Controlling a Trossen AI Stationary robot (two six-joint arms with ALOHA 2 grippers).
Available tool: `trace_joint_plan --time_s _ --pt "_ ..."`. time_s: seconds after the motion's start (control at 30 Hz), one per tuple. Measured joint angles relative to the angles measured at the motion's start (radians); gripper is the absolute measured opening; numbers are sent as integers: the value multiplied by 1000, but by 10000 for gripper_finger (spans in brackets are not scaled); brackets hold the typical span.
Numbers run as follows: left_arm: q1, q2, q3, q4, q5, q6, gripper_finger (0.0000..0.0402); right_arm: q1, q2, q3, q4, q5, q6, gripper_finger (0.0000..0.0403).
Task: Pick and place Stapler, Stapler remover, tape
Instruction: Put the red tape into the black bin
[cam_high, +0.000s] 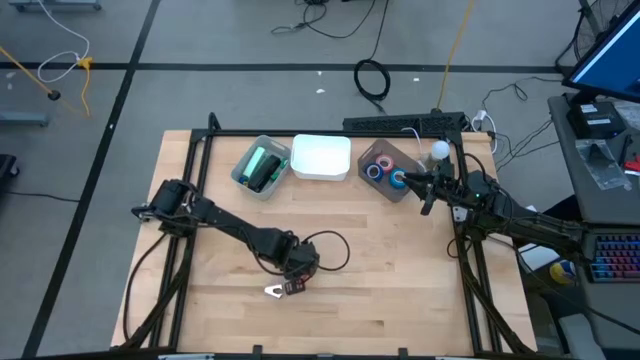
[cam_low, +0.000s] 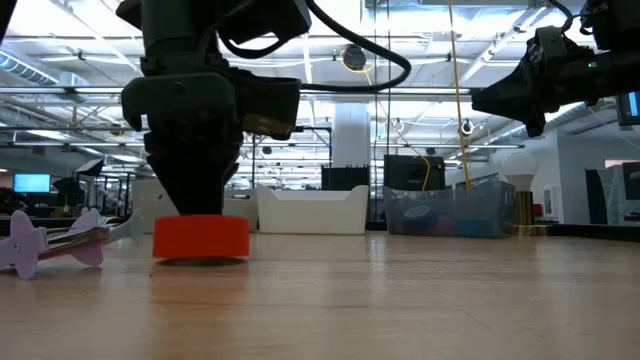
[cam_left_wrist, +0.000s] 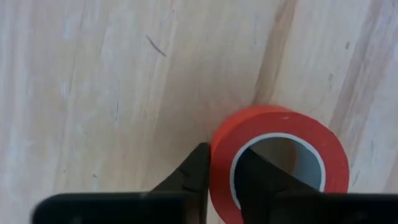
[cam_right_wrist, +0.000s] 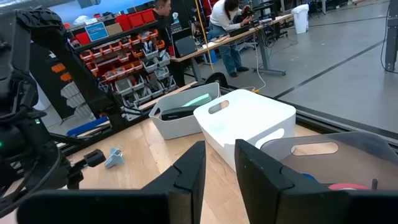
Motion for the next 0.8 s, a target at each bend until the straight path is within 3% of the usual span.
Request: trace_joint_plan --time_s 0.07,0.43,0.7,0.8 --pt "4 0 0 0 6 14 38 0 0 0 0 0 0 79" --pt "63 -15 0 23 26 24 48 0 0 0 1 0 60 79" --pt "171 -143 -1 118 23 58 39 0 0 0 2 -9 219 79" --pt "225 -203 -1 218 20 63 39 0 1 0 7 -80 242 79"
